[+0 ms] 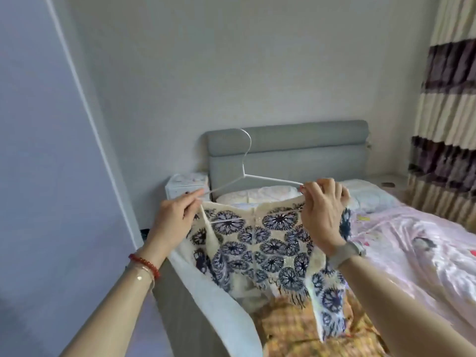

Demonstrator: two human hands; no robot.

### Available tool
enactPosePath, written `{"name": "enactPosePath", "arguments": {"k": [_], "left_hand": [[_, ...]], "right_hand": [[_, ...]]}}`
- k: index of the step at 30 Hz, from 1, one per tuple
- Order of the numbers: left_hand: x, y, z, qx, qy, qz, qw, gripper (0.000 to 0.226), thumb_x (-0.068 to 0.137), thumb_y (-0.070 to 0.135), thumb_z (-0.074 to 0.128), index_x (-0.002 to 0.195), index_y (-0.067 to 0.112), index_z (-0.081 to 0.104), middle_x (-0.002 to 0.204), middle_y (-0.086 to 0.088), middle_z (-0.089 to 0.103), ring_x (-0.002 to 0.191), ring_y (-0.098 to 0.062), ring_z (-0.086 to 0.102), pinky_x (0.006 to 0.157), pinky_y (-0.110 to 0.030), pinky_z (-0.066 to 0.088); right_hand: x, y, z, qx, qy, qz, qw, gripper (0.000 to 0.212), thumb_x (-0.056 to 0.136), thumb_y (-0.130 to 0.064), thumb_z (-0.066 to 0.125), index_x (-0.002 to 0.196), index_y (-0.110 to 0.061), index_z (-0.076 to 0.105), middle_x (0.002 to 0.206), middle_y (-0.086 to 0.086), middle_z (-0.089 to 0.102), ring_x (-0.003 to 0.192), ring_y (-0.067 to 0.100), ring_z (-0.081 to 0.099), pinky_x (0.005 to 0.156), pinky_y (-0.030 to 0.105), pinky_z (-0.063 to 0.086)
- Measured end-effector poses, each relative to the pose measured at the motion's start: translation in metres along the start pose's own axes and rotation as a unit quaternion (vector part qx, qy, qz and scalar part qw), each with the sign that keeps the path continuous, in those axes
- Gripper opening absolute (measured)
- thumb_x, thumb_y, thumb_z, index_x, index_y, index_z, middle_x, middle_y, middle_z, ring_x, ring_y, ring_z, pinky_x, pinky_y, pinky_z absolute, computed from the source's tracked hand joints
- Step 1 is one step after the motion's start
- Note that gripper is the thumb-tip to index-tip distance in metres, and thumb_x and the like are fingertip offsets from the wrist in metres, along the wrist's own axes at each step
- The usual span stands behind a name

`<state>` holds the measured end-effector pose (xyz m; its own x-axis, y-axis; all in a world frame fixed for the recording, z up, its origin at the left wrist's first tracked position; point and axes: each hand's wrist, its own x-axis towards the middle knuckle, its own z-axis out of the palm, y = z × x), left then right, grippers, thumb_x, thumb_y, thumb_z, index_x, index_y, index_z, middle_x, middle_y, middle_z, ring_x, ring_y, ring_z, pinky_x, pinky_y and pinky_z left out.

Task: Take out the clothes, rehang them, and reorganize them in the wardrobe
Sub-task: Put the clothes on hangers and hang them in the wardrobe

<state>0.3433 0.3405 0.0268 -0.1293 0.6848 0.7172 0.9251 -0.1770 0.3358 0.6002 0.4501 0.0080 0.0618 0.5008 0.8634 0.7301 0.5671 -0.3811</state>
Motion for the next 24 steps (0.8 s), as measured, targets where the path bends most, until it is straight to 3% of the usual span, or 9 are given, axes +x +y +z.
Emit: {"name": "enactPosePath", "arguments": {"k": [2,4,8,10,12,14,16,19,24], "left_hand": [[-0.012,-0.026,-0.025,0.014,-0.002,-0.065,0.998,0.023,0.091,0.022,0.054,0.109,0.016,0.068,0.104,-0.003,0.070,0.072,-0.020,0.063,0.066,-0.025,0.046],[-0.027,-0.053,-0.051,0.038,0.043,-0.121,0.991,0.020,0.090,0.025,0.056,0.102,0.018,0.071,0.099,-0.001,0.072,0.075,-0.020,0.063,0.064,-0.025,0.044],[-0.066,-0.099,-0.103,0.120,0.096,-0.177,0.972,0.017,0.090,0.022,0.057,0.097,0.017,0.073,0.102,0.002,0.071,0.085,-0.021,0.066,0.065,-0.027,0.047],[-0.089,-0.121,-0.127,0.144,0.102,-0.206,0.963,0.017,0.091,0.021,0.057,0.097,0.017,0.073,0.103,0.002,0.071,0.088,-0.022,0.066,0.069,-0.032,0.050],[-0.114,-0.140,-0.152,0.163,0.116,-0.218,0.955,0.015,0.089,0.018,0.059,0.096,0.015,0.073,0.100,-0.001,0.071,0.086,-0.023,0.067,0.068,-0.031,0.050],[-0.140,-0.159,-0.179,0.214,0.124,-0.197,0.949,0.011,0.085,0.010,0.065,0.090,0.012,0.074,0.092,-0.004,0.073,0.075,-0.024,0.068,0.063,-0.026,0.047],[-0.165,-0.178,-0.204,0.251,0.123,-0.194,0.940,0.009,0.083,0.007,0.066,0.086,0.009,0.075,0.085,-0.007,0.073,0.068,-0.026,0.068,0.063,-0.026,0.049],[-0.198,-0.205,-0.237,0.276,0.123,-0.219,0.928,0.012,0.083,0.006,0.062,0.086,0.005,0.074,0.079,-0.013,0.071,0.066,-0.031,0.066,0.061,-0.043,0.055],[-0.244,-0.228,-0.285,0.356,0.150,-0.244,0.889,0.016,0.073,-0.008,0.069,0.078,0.007,0.071,0.064,-0.010,0.066,0.050,-0.027,0.061,0.053,-0.042,0.054]], "right_hand": [[-0.003,-0.034,0.021,0.038,-0.030,-0.015,0.999,0.021,0.087,-0.014,0.050,0.084,-0.009,0.069,0.087,0.013,0.058,0.083,0.030,0.051,0.085,0.044,0.032],[-0.010,-0.064,0.041,0.078,-0.080,-0.047,0.993,0.017,0.088,-0.015,0.055,0.093,-0.007,0.069,0.090,0.013,0.060,0.085,0.030,0.052,0.084,0.038,0.031],[-0.037,-0.112,0.084,0.166,-0.242,-0.077,0.953,0.028,0.090,-0.014,0.055,0.115,-0.002,0.055,0.106,0.010,0.057,0.101,0.024,0.047,0.087,0.024,0.031],[-0.055,-0.135,0.106,0.192,-0.291,-0.080,0.934,0.025,0.090,-0.011,0.053,0.114,-0.001,0.053,0.108,0.010,0.056,0.103,0.022,0.046,0.085,0.015,0.028],[-0.071,-0.163,0.125,0.202,-0.327,-0.085,0.919,0.020,0.090,-0.008,0.052,0.109,-0.001,0.057,0.107,0.011,0.059,0.102,0.025,0.051,0.086,0.018,0.032],[-0.084,-0.197,0.142,0.215,-0.349,-0.115,0.905,0.018,0.089,-0.006,0.055,0.103,0.001,0.063,0.103,0.015,0.065,0.099,0.030,0.058,0.084,0.032,0.044],[-0.095,-0.235,0.155,0.219,-0.351,-0.151,0.898,0.016,0.087,-0.005,0.057,0.097,-0.001,0.068,0.097,0.016,0.068,0.092,0.031,0.062,0.076,0.037,0.049],[-0.109,-0.297,0.167,0.259,-0.325,-0.142,0.899,0.015,0.086,-0.004,0.058,0.094,0.000,0.069,0.093,0.016,0.067,0.078,0.030,0.063,0.067,0.026,0.043],[-0.162,-0.384,0.173,0.355,-0.331,-0.095,0.869,0.015,0.086,0.002,0.055,0.094,0.003,0.068,0.090,0.018,0.064,0.069,0.016,0.052,0.067,-0.002,0.032]]}}
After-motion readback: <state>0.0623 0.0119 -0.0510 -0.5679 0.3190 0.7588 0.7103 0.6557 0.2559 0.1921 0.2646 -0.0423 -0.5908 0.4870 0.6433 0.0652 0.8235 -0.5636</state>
